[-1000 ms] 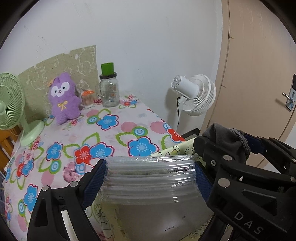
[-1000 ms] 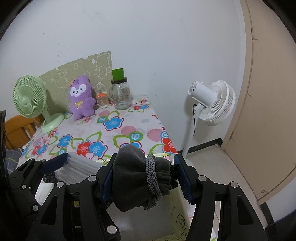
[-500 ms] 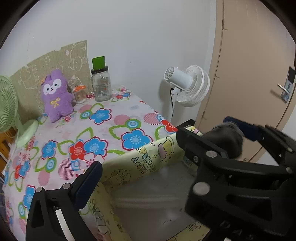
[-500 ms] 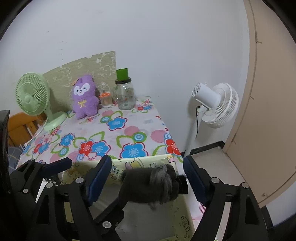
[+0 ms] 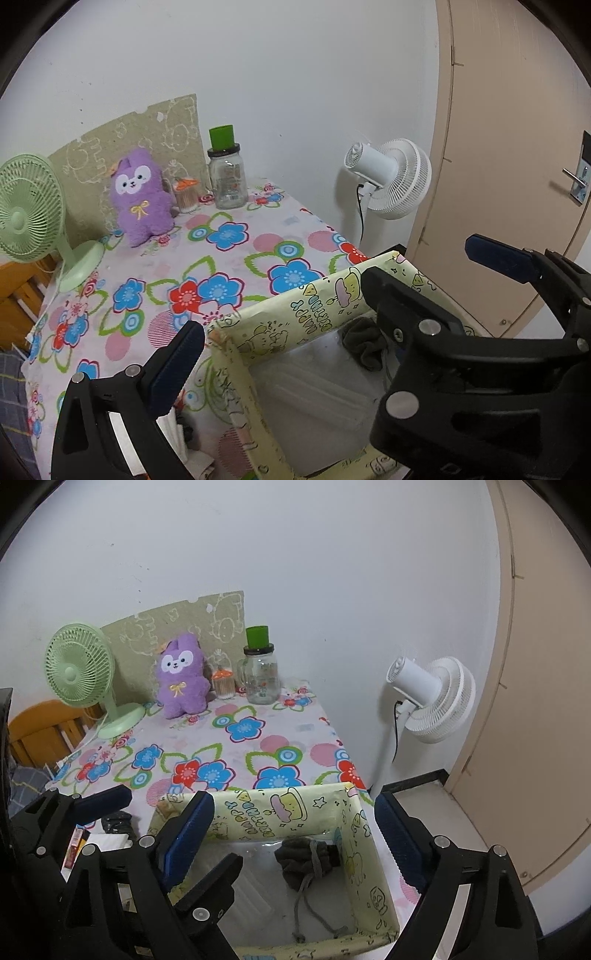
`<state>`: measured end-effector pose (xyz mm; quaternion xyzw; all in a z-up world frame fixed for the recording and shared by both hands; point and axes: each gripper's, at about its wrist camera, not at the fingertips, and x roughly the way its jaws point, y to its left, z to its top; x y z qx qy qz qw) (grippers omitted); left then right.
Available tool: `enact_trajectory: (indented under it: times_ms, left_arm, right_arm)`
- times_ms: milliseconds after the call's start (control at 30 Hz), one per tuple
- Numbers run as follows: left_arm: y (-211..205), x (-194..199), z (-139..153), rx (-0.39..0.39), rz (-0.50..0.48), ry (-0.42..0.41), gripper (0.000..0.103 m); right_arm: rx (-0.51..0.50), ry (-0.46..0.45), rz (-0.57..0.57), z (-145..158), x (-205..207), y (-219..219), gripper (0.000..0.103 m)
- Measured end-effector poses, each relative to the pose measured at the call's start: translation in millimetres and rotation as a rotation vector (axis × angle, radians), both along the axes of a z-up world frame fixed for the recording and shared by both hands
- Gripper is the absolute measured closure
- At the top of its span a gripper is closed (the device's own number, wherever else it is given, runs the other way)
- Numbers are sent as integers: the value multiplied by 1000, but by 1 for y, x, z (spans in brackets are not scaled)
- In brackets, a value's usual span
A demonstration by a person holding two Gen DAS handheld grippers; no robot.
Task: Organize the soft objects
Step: 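Withdraw both open tools from the yellow box back over the table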
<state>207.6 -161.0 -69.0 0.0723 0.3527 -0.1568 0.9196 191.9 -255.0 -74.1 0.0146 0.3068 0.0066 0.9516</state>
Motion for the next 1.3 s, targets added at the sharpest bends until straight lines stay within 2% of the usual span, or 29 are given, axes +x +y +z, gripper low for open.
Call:
enact_trajectory:
  times_ms: [1300]
  left_arm:
    - [52, -78, 31, 3, 81, -101, 0]
  right_arm:
    - [-26, -75, 32, 31, -77, 45, 12]
